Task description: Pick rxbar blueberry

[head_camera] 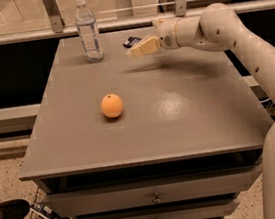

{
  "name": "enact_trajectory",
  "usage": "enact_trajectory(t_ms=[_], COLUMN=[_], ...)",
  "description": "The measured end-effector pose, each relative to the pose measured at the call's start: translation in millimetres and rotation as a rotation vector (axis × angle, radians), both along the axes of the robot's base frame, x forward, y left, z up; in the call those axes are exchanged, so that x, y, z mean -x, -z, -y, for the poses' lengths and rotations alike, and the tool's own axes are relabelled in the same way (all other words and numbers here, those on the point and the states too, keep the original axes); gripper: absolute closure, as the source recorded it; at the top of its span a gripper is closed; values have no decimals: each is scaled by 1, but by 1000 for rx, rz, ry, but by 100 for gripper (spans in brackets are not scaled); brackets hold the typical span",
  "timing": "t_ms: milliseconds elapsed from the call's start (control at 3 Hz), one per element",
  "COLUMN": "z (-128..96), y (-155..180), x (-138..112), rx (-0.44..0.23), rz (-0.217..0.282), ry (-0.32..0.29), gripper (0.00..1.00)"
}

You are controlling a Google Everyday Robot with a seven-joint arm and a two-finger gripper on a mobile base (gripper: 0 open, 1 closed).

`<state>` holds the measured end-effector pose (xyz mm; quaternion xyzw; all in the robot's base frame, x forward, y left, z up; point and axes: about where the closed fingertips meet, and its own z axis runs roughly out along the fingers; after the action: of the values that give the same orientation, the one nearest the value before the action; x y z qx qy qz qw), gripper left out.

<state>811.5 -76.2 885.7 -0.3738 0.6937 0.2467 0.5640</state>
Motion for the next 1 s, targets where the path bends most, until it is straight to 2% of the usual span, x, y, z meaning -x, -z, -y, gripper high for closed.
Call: enact_trajectory(t_ms=[333,1000], z=[0,16], y=[0,12], x=[0,-26], rx=[0,29], rz=[-1,-57], ry=[-1,24], gripper=[0,0])
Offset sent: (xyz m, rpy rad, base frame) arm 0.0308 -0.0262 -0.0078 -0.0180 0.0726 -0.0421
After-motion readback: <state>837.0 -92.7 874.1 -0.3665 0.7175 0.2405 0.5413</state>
